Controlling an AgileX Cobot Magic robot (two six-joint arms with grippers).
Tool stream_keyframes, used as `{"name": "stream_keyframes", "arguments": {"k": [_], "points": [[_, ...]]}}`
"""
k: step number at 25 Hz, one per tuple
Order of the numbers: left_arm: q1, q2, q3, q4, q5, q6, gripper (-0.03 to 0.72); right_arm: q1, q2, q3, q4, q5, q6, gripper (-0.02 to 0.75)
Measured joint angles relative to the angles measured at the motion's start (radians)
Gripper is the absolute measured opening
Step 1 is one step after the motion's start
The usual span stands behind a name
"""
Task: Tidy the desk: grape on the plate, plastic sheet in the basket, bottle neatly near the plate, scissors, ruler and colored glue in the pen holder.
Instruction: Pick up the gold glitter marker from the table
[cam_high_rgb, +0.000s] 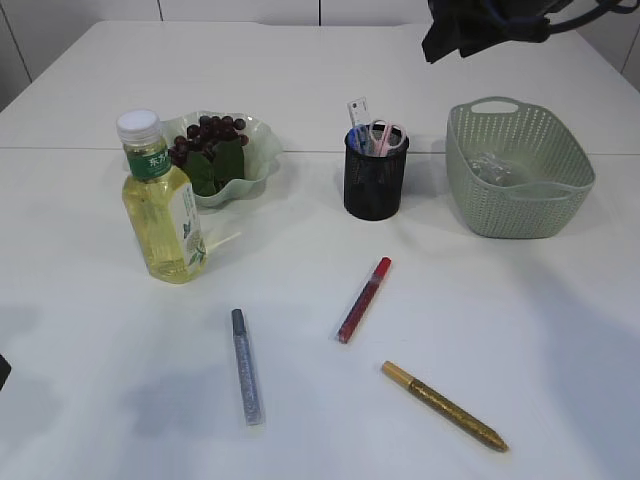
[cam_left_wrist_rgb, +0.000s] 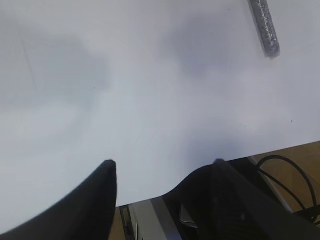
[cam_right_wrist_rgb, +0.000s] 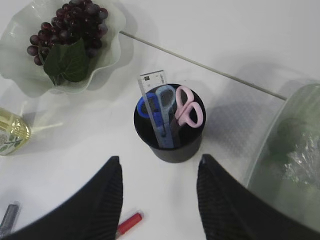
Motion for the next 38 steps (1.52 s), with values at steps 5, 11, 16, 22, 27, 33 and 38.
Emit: {"name": "stream_keyframes", "arguments": {"k": [5, 11, 16, 22, 27, 33, 38], "points": [[0.0, 0.0, 0.0, -0.002, 0.0, 0.0, 0.435, 0.003, -0.051, 0.0, -0.062, 0.121, 0.086, 0.387], [0.0, 0.0, 0.0, -0.004, 0.0, 0.0, 0.435, 0.003, -0.094, 0.026, -0.156, 0.222, 0.161, 0.387], [0.0, 0.0, 0.0, -0.004, -0.013, 0.0, 0.435, 0.003, -0.174, 0.137, -0.197, 0.226, 0.187, 0.387], [0.0, 0.0, 0.0, -0.004, -0.027, 0.0, 0.435, 0.053, -0.284, 0.367, -0.231, 0.188, 0.191, 0.386], [0.0, 0.0, 0.0, 0.02, -0.027, 0.0, 0.435, 0.197, -0.315, 0.538, -0.257, 0.175, 0.202, 0.386], [0.0, 0.0, 0.0, 0.077, -0.045, 0.0, 0.435, 0.372, -0.315, 0.618, -0.328, 0.091, 0.219, 0.386], [0.0, 0.0, 0.0, 0.118, -0.051, 0.0, 0.435, 0.428, -0.315, 0.619, -0.36, 0.053, 0.221, 0.386]]}}
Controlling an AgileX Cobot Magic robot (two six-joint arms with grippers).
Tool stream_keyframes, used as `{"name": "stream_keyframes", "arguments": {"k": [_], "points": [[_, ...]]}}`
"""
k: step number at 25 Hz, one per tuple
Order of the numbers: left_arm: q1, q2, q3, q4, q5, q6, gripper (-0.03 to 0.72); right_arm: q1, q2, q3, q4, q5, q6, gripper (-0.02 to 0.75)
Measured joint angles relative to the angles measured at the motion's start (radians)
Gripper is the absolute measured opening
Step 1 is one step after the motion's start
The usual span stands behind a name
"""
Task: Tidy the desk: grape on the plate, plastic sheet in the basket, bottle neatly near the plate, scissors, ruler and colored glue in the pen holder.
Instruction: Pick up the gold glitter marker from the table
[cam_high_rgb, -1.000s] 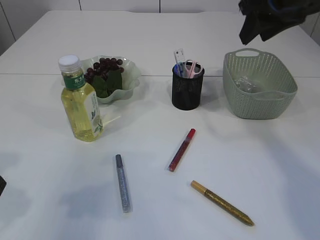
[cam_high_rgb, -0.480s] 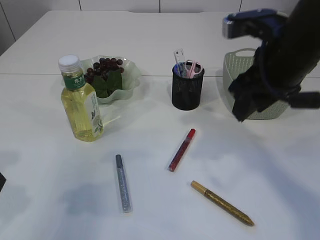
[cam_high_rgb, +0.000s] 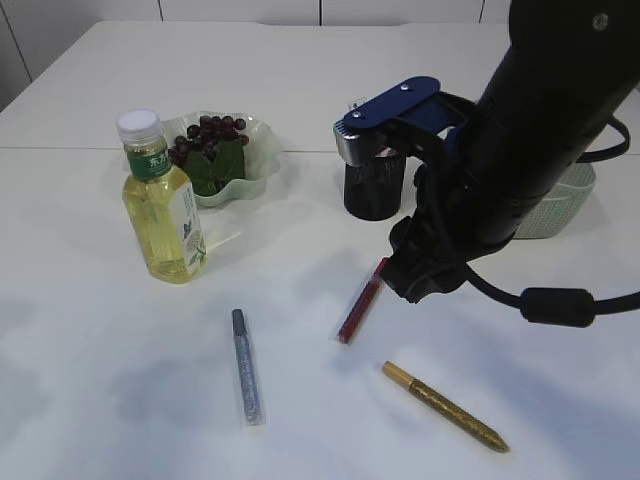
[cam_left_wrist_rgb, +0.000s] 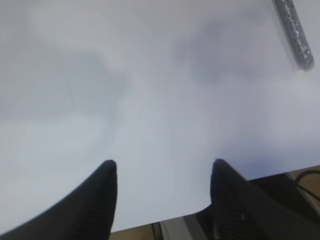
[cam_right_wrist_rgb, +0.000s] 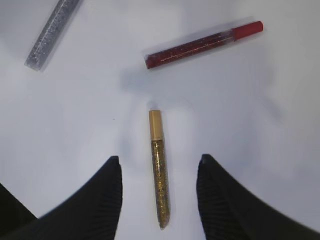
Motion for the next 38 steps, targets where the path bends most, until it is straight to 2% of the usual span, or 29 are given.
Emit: {"name": "stream_keyframes", "arguments": {"k": [21, 27, 38], "points": [[0.0, 0.0, 0.0, 0.006, 0.042, 0.0, 0.435, 0.003, 0.291, 0.001, -0.038, 0.008, -0.044, 0.388], [0.0, 0.0, 0.0, 0.006, 0.051, 0.0, 0.435, 0.003, 0.355, 0.001, -0.05, -0.023, -0.045, 0.435], [0.0, 0.0, 0.0, 0.0, 0.053, 0.0, 0.435, 0.003, 0.392, 0.001, -0.053, -0.081, -0.045, 0.439]]}}
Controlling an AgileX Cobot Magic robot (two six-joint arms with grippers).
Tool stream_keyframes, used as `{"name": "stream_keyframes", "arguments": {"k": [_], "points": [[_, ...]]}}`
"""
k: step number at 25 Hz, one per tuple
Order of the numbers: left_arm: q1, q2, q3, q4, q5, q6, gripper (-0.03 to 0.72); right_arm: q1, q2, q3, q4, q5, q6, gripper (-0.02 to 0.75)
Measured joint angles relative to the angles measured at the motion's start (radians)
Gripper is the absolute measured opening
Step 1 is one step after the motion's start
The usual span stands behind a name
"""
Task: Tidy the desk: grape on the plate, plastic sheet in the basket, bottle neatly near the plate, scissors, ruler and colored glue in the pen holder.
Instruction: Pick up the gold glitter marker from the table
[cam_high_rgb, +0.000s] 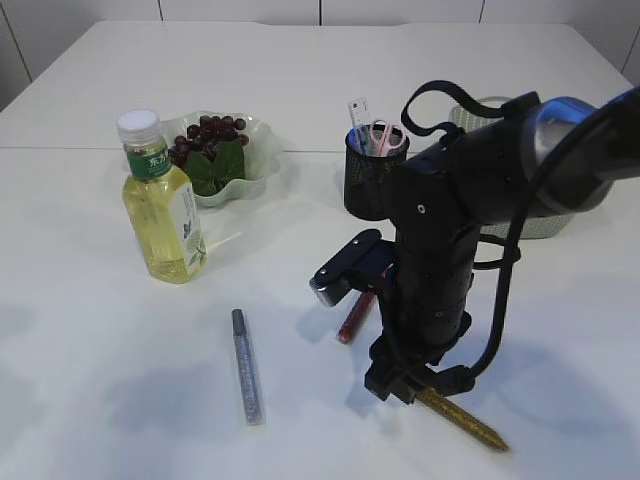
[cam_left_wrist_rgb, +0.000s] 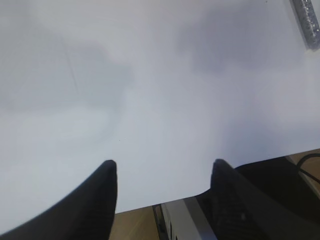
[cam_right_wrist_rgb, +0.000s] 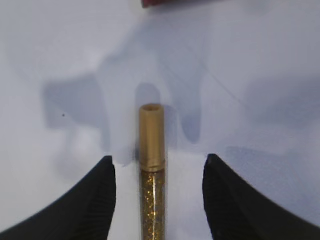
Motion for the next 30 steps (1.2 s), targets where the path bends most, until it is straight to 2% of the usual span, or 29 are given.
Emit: {"name": "stream_keyframes", "arguments": {"k": [20, 22, 30], "points": [[0.0, 0.0, 0.0, -0.001, 0.0, 0.0, 0.435, 0.0, 0.044, -0.002, 0.0, -0.029, 0.016, 0.437], [0.0, 0.0, 0.0, -0.001, 0.0, 0.0, 0.435, 0.0, 0.044, -0.002, 0.0, -0.029, 0.016, 0.417], [0.0, 0.0, 0.0, -0.001, 0.0, 0.0, 0.435, 0.0, 0.045, -0.002, 0.005, -0.029, 0.016, 0.229]]}}
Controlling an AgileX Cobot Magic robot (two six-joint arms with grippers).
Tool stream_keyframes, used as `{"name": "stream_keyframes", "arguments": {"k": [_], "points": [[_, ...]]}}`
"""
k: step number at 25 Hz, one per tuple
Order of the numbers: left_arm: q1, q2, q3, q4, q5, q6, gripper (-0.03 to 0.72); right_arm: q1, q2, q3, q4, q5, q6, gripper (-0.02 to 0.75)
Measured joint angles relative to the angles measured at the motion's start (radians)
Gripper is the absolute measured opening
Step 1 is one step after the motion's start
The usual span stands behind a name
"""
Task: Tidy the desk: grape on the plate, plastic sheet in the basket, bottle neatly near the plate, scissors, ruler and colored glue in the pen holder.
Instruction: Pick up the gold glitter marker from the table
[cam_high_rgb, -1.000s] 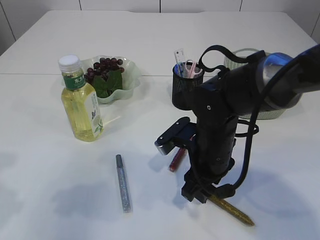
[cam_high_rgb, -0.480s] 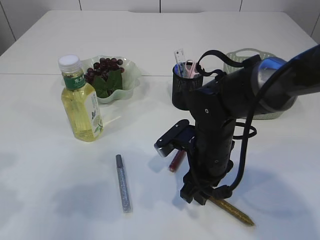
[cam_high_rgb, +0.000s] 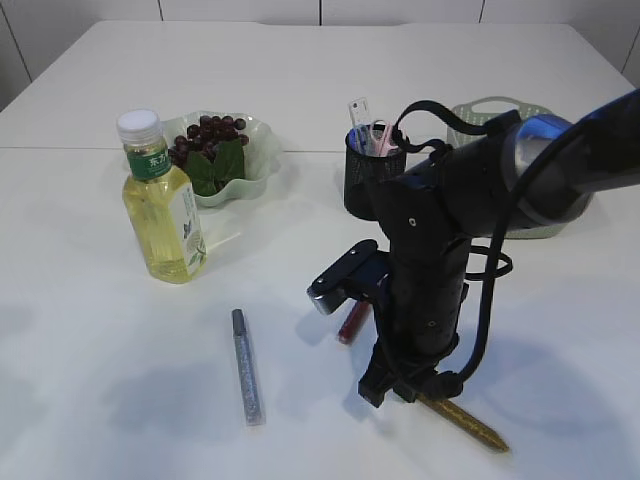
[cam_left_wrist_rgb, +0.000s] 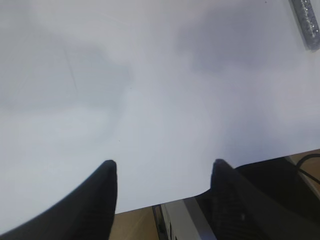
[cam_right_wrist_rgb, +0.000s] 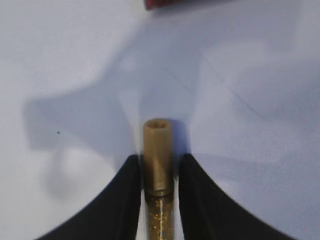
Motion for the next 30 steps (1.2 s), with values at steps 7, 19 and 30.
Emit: {"name": "stream_keyframes", "arguments": {"k": [7, 19, 30], "points": [[0.0, 0.0, 0.0, 0.0, 0.0, 0.0, 0.435, 0.0, 0.002, 0.0, 0.0, 0.0, 0.002, 0.175], [0.0, 0.0, 0.0, -0.007, 0.0, 0.0, 0.435, 0.0, 0.002, -0.002, 0.0, 0.002, 0.002, 0.174], [0.0, 0.0, 0.0, -0.008, 0.0, 0.0, 0.435, 0.0, 0.002, -0.002, -0.002, 0.004, 0.004, 0.134]]}}
